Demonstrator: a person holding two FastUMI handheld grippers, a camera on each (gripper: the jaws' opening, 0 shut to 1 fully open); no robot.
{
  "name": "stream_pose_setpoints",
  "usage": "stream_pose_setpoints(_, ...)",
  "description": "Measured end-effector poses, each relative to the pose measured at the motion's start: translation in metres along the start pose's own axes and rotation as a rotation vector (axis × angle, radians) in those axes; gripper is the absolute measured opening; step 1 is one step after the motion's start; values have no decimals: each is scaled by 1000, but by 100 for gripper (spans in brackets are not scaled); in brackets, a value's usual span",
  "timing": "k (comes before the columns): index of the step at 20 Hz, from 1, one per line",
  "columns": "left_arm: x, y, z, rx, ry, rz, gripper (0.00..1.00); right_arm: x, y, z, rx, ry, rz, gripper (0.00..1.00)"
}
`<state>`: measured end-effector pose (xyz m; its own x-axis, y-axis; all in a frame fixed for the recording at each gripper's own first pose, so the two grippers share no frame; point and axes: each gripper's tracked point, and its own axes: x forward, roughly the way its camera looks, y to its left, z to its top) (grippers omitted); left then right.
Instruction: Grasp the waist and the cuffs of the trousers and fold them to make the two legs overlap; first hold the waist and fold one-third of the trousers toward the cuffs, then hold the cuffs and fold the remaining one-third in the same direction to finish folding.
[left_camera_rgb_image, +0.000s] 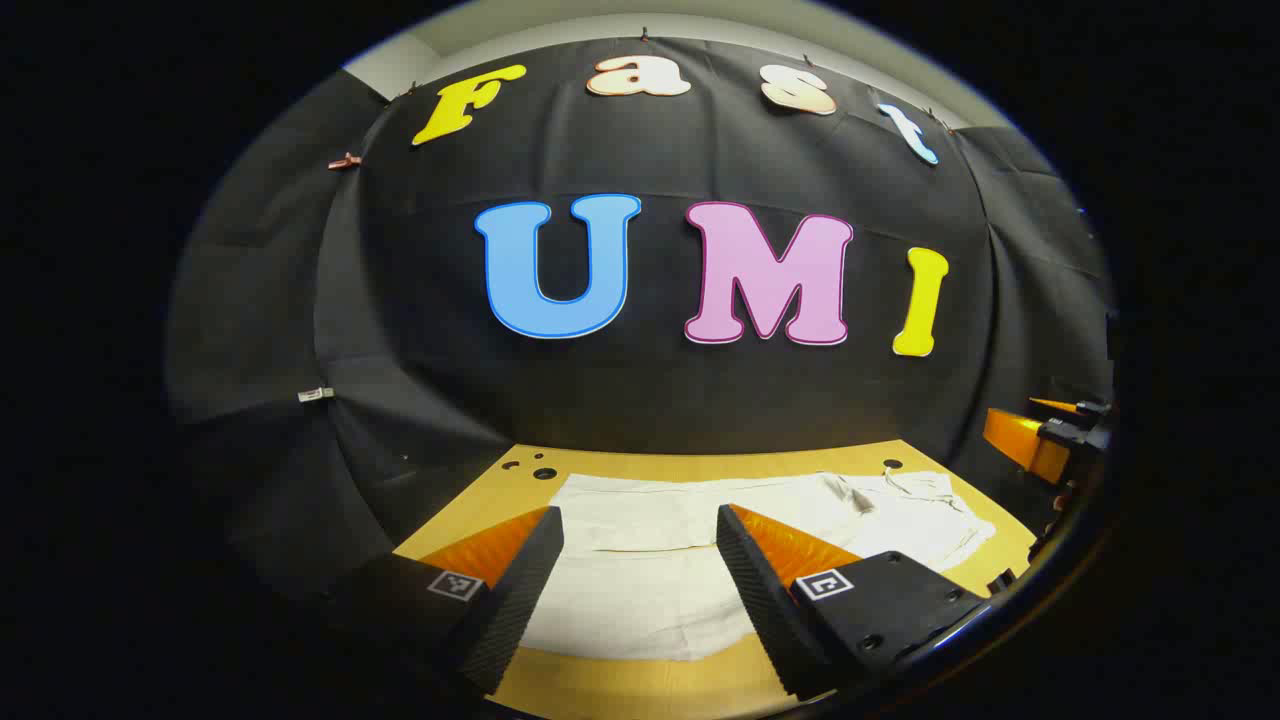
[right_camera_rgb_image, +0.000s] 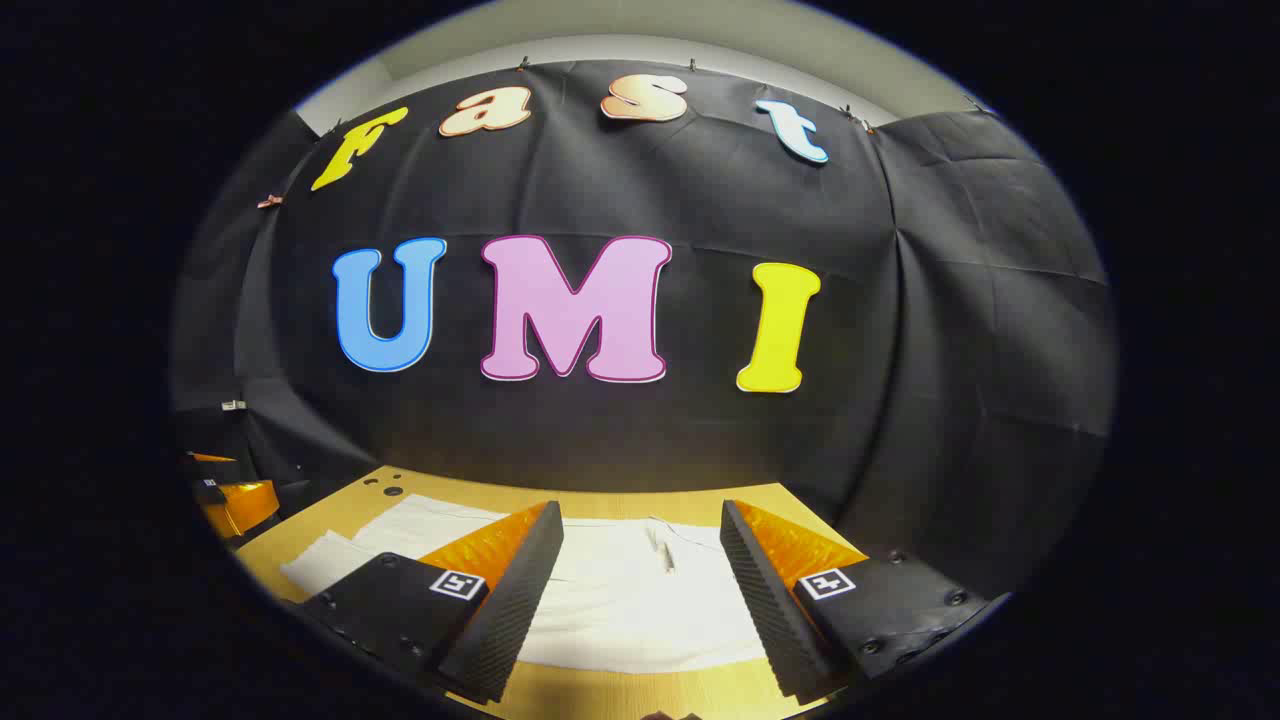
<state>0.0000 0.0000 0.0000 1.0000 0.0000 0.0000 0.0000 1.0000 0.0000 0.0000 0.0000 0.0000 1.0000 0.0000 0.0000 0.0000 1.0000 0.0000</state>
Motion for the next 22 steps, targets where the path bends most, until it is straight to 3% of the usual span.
stream_pose_setpoints(8, 9, -6, -8, 20, 15, 24, 98, 7, -7, -7, 10, 14, 21, 97)
stream_pose_setpoints(16, 12, -15, -13, 7, 28, 32, 97, 12, -29, -25, 7, 55, -25, 97)
stream_pose_setpoints(22, 14, -20, -12, 25, 15, 52, 97, 18, -32, -33, -7, 77, 10, 97)
